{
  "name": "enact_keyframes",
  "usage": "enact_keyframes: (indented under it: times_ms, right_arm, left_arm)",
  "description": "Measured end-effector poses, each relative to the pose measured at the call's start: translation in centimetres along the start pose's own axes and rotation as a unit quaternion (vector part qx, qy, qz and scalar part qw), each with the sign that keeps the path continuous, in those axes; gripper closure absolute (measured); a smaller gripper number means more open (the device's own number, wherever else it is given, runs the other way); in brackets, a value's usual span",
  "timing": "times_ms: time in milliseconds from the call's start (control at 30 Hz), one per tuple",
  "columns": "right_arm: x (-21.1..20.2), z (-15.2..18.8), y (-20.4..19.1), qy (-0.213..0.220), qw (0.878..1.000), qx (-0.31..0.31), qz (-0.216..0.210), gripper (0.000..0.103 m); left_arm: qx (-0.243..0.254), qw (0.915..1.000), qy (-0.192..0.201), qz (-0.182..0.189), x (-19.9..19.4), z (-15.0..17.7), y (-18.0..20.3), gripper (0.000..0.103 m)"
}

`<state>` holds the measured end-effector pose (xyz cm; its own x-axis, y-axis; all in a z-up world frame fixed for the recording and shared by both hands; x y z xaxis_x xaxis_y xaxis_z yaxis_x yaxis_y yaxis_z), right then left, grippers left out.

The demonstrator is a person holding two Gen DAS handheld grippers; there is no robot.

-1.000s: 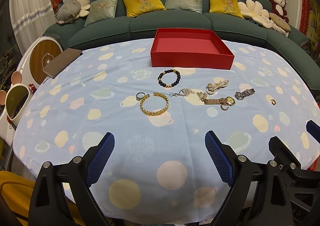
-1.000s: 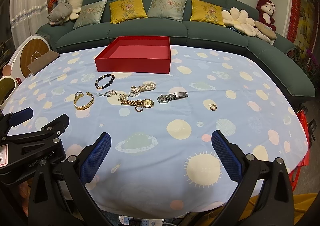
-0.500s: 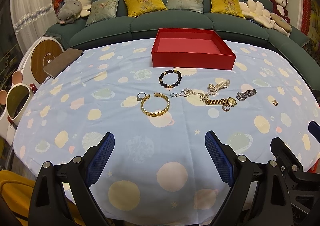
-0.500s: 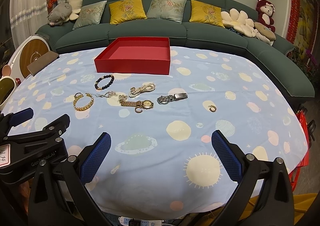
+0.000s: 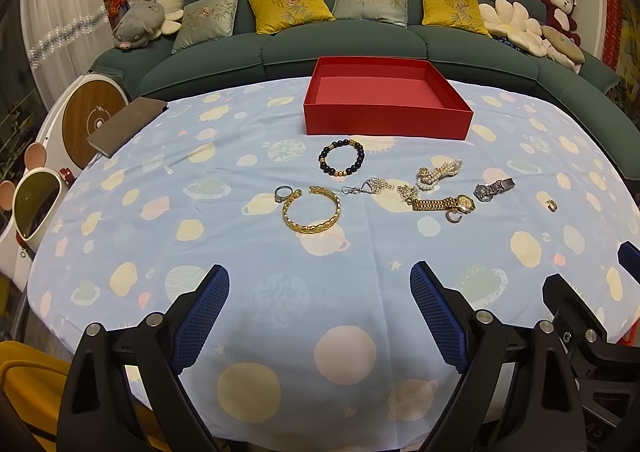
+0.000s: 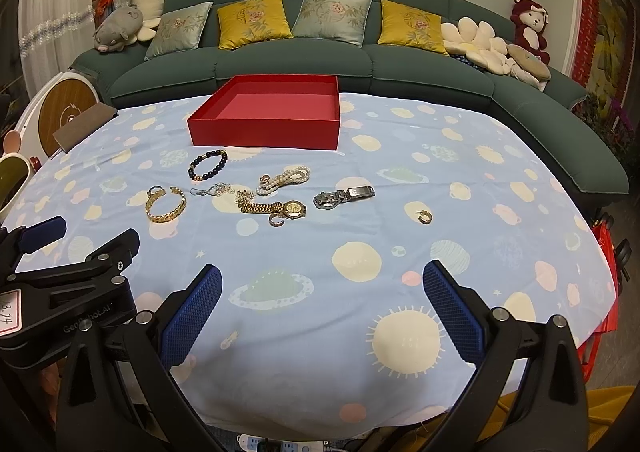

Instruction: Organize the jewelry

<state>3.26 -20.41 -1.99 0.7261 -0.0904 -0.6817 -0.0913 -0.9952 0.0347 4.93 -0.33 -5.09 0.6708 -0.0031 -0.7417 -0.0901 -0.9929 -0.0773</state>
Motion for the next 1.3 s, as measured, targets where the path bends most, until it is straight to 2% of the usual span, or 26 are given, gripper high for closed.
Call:
enact_keyframes:
  times_ms: [1300]
  right_arm:
    - [0.51, 0.07, 0.13, -0.008, 1.0, 0.009, -0.003, 0.005]
  left_arm:
    - [-0.006, 1.0, -0.007, 0.003, 0.28, 0.18, -0.19, 0.013]
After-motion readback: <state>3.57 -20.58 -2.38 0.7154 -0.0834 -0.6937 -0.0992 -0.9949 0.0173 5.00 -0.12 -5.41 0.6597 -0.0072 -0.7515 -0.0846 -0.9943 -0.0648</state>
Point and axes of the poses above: each gripper's, at about its wrist camera, not at the fingertips, and x roughly the way its jaws point, y to its right, z to its underside, the point moved 7 cm from there along x, roughly the way its jaws point
